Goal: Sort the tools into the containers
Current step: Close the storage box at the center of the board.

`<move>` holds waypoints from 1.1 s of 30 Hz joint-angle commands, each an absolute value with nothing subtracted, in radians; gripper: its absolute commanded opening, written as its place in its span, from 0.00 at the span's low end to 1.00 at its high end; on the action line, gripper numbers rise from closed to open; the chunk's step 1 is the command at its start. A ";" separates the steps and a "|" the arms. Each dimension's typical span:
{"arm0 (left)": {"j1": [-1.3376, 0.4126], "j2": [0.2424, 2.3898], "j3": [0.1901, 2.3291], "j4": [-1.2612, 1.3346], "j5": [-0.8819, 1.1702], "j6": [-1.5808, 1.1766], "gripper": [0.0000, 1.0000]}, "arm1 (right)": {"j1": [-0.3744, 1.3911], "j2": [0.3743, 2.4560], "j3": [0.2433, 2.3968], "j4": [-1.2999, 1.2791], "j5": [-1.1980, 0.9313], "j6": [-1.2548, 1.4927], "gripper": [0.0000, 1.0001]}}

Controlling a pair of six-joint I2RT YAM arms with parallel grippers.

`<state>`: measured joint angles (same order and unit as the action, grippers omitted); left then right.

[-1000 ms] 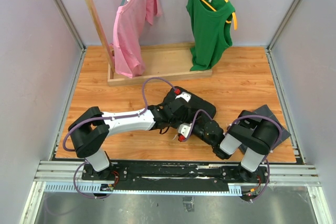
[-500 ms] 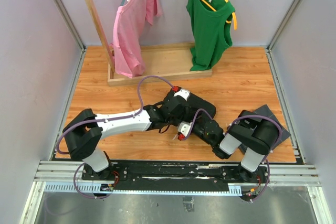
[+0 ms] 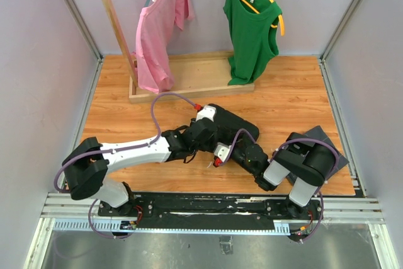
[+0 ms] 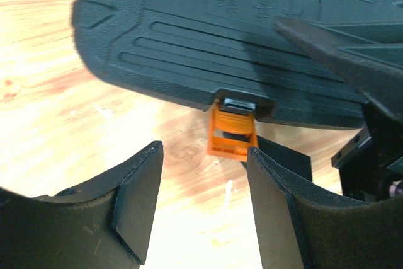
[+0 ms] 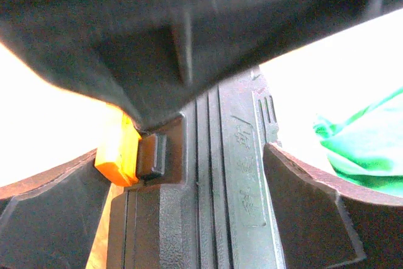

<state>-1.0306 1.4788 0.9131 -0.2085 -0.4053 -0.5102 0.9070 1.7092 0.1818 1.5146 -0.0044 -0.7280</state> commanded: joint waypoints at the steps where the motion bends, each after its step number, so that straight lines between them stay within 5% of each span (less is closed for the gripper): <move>1: -1.025 1.403 0.870 -0.205 -0.550 -0.575 0.60 | 0.917 1.689 0.195 1.574 0.044 -0.672 0.99; 28: -1.020 1.313 0.790 -0.225 -0.682 -0.673 0.62 | 0.868 1.517 0.116 1.567 0.064 -0.365 0.99; 33: -1.007 1.298 0.759 -0.192 -0.659 -0.676 0.64 | 0.864 1.287 0.134 1.263 0.129 -0.181 0.99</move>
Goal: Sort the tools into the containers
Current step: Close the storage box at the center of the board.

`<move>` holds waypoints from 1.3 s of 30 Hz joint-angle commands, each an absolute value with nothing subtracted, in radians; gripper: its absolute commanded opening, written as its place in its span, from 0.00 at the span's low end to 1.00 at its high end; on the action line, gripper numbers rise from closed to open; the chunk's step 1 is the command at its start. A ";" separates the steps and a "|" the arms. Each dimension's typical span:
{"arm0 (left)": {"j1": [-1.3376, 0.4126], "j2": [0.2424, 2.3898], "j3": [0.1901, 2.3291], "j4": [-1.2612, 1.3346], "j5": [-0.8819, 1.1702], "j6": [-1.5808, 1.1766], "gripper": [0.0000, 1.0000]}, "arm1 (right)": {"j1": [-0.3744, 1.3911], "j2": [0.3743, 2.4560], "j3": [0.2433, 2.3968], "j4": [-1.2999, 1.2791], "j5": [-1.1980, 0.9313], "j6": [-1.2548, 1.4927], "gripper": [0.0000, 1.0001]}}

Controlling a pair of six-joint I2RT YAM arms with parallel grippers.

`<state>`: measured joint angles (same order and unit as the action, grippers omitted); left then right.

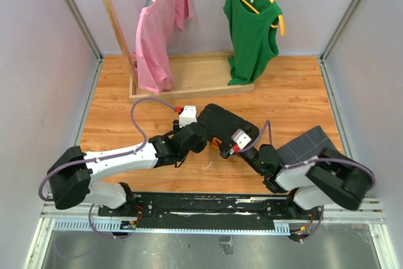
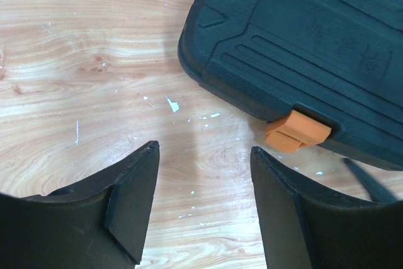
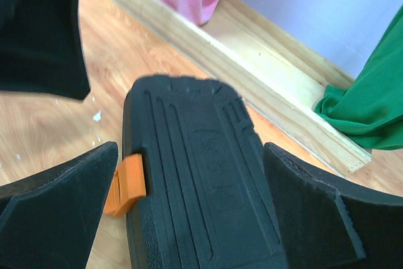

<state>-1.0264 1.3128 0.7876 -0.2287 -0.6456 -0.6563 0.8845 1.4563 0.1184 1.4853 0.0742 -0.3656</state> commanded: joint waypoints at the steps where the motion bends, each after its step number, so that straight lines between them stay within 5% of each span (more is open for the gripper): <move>1: -0.998 1.294 0.750 -0.185 -0.644 -0.678 0.64 | 0.864 1.215 0.168 1.081 0.130 -0.150 0.99; 6: -0.928 1.277 0.691 -0.122 -0.533 -0.690 0.64 | 0.807 1.048 0.465 0.256 0.142 0.038 0.99; 11: -0.881 1.280 0.659 -0.074 -0.454 -0.688 0.64 | 0.645 1.062 0.602 -0.065 0.042 0.191 0.99; 18: -0.861 1.332 0.657 -0.032 -0.391 -0.672 0.65 | 0.453 1.129 0.672 -0.124 -0.229 0.266 0.99; 39: -0.758 1.529 0.677 0.060 -0.247 -0.728 0.65 | 0.346 1.300 0.672 -0.081 -0.320 0.263 0.99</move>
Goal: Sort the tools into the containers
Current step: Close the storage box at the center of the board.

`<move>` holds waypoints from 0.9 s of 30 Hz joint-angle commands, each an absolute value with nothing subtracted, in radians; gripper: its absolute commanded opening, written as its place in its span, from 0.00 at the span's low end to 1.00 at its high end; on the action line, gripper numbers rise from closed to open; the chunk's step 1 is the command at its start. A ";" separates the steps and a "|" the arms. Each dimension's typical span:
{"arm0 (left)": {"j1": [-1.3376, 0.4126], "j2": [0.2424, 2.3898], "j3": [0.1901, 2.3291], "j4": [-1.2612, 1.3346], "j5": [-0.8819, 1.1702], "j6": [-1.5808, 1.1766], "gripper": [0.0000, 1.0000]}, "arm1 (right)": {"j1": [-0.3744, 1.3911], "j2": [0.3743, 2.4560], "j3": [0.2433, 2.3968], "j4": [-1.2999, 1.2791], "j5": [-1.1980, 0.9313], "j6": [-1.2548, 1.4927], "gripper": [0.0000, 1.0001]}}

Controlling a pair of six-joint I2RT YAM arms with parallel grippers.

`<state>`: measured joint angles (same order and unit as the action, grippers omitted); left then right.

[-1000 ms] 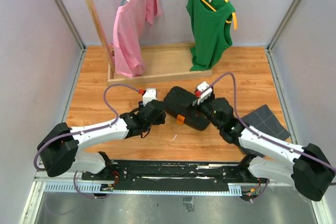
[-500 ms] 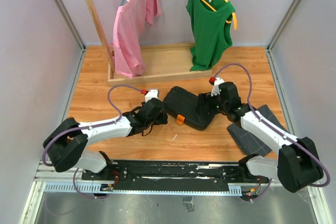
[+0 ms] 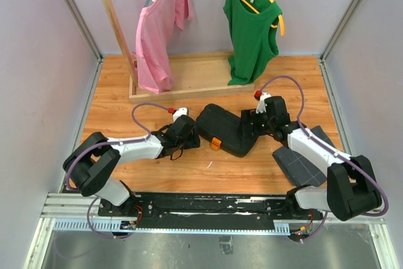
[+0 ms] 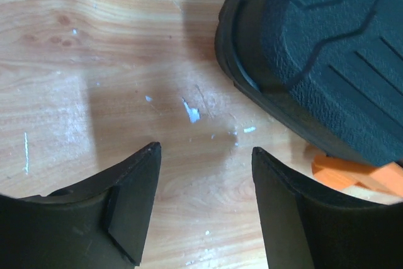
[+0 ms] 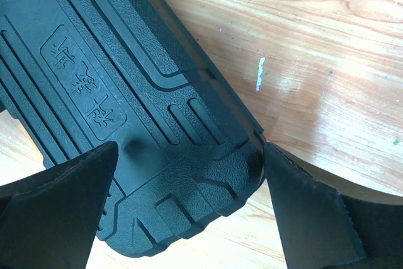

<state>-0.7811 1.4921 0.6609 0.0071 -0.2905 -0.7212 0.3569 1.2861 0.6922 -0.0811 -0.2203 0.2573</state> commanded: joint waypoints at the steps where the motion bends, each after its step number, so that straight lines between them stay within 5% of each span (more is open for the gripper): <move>1: -0.752 1.538 0.681 0.066 -0.242 -0.727 0.65 | 0.347 1.302 0.667 -0.073 -0.353 0.269 0.99; 16: -0.663 1.631 0.789 0.052 -0.225 -0.651 0.66 | 0.451 1.271 0.589 -0.051 -0.449 0.353 0.99; 27: -0.582 1.606 0.768 0.019 -0.251 -0.680 0.66 | 0.560 1.242 0.590 -0.077 -0.261 0.396 0.99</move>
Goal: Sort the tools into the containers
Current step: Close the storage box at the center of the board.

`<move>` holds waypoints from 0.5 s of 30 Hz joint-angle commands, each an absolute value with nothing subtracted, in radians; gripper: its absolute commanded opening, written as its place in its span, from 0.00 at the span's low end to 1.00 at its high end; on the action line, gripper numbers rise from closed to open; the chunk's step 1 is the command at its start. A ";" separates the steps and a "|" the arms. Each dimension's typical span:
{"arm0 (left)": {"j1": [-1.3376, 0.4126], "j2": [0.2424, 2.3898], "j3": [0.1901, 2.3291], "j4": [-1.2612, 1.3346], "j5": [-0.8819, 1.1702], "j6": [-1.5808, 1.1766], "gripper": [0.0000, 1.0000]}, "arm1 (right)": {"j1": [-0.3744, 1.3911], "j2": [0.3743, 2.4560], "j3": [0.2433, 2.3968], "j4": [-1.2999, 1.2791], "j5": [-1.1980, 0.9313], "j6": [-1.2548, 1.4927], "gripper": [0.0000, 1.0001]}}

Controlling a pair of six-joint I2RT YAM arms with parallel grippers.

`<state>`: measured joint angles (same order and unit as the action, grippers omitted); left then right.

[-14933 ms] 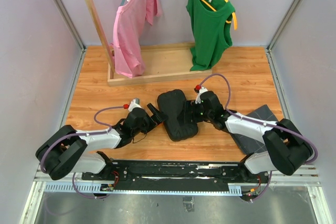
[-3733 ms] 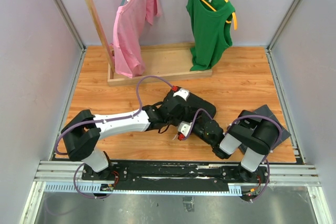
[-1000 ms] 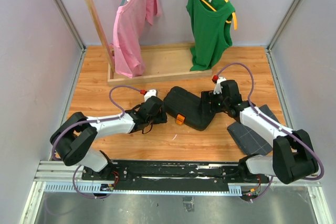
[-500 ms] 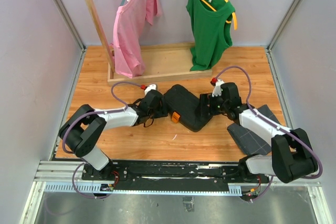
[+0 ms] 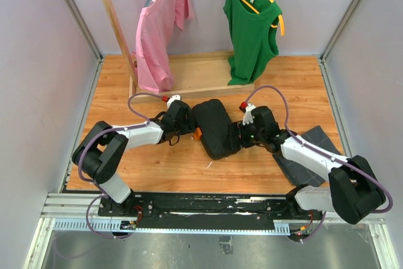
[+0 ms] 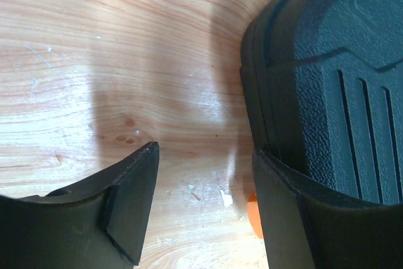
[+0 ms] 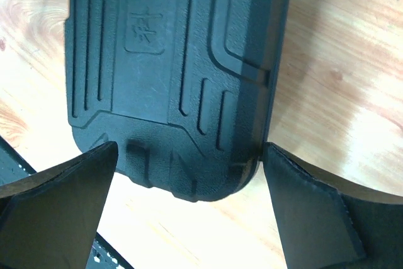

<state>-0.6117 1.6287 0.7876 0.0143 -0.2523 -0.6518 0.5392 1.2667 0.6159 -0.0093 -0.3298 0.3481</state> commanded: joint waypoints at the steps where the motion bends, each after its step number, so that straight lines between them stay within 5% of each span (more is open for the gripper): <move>1: -0.577 1.590 0.753 0.019 -0.255 -0.687 0.66 | 0.559 1.227 0.588 -0.078 -0.238 0.399 0.99; 15: -0.568 1.359 0.673 -0.030 -0.250 -0.766 0.69 | 0.556 1.103 0.604 -0.067 -0.028 0.381 0.99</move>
<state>-0.5728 1.4216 0.6804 -0.0303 -0.2779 -0.7200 0.5457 1.1072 0.5941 -0.0597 -0.0898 0.3882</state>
